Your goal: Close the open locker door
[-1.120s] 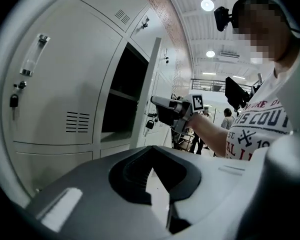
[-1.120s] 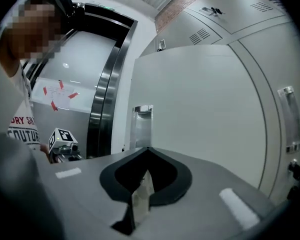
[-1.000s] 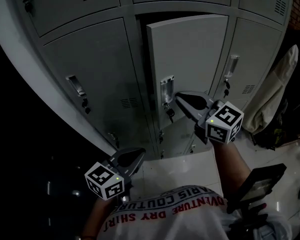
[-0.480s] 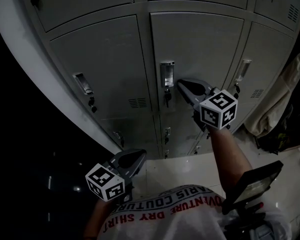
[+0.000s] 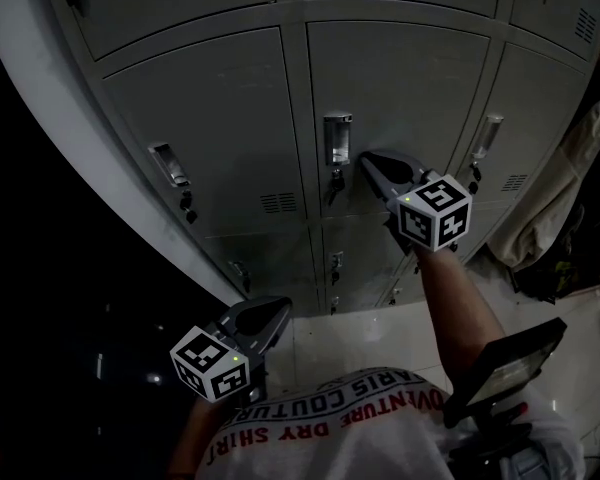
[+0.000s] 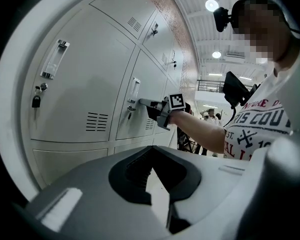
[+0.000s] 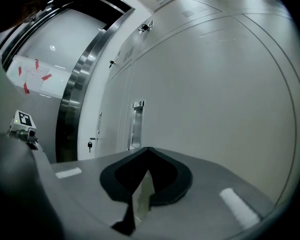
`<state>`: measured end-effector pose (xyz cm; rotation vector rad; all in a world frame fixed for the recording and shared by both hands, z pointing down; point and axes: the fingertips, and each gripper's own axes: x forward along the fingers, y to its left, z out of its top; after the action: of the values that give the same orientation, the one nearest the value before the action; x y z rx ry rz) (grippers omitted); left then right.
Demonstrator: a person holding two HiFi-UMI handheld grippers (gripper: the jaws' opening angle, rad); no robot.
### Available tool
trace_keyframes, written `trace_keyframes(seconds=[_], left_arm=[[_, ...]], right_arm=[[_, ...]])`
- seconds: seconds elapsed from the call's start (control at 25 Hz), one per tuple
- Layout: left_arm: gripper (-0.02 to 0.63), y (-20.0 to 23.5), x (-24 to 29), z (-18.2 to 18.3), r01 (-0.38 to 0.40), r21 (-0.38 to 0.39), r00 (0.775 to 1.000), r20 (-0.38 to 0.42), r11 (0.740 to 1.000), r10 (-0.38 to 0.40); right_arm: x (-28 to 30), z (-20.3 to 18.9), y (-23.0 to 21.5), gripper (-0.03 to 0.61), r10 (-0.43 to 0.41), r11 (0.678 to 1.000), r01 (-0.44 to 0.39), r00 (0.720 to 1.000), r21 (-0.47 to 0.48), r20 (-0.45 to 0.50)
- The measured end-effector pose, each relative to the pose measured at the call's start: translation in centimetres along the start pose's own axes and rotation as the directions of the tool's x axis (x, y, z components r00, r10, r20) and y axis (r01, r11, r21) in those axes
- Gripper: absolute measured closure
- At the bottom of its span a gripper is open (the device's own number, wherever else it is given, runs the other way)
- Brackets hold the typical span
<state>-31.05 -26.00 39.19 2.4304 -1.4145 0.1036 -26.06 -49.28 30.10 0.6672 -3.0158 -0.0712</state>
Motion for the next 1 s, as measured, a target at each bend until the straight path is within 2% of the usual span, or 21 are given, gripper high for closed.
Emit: trace_keyframes(seconds=[0.2, 0.32, 0.48, 0.64, 0.76, 1.0], left_arm=[[0.611, -0.4, -0.3, -0.5, 0.035, 0.022, 0.999, -0.012, 0.999, -0.035], [0.611, -1.1, 0.0, -1.3, 0.081, 0.008, 0.997, -0.018, 0.997, -0.081], [0.611, -2.4, -0.2, -2.9, 0.105, 0.004, 0.994, -0.038, 0.994, -0.104], [0.611, -6.1, -0.2, -5.0, 0.14, 0.004, 0.989, -0.058, 0.99, -0.139], [0.611, -10.0, -0.3, -7.4, 0.156, -0.015, 0.985, -0.073, 0.988, -0.156], [0.611, -21.7, -2.3, -12.4, 0.164, -0.022, 0.982, -0.086, 0.986, -0.166]], right_arm=[[-2.2, -0.5, 3.7, 0.6, 0.052, 0.999, -0.052, 0.998, 0.005, -0.019], [-4.5, -3.5, 7.7, 0.6, 0.119, 0.993, -0.121, 0.987, -0.012, -0.112], [-8.7, -8.2, 13.2, 0.6, 0.204, 0.979, -0.196, 0.962, 0.064, -0.184], [-14.8, -10.6, 17.3, 0.6, 0.228, 0.964, -0.199, 0.96, 0.174, -0.162], [-20.0, -11.7, 21.0, 0.6, 0.283, 0.938, -0.245, 0.95, 0.247, -0.131], [-32.5, -13.5, 26.8, 0.601, 0.32, 0.891, -0.28, 0.946, 0.358, -0.057]])
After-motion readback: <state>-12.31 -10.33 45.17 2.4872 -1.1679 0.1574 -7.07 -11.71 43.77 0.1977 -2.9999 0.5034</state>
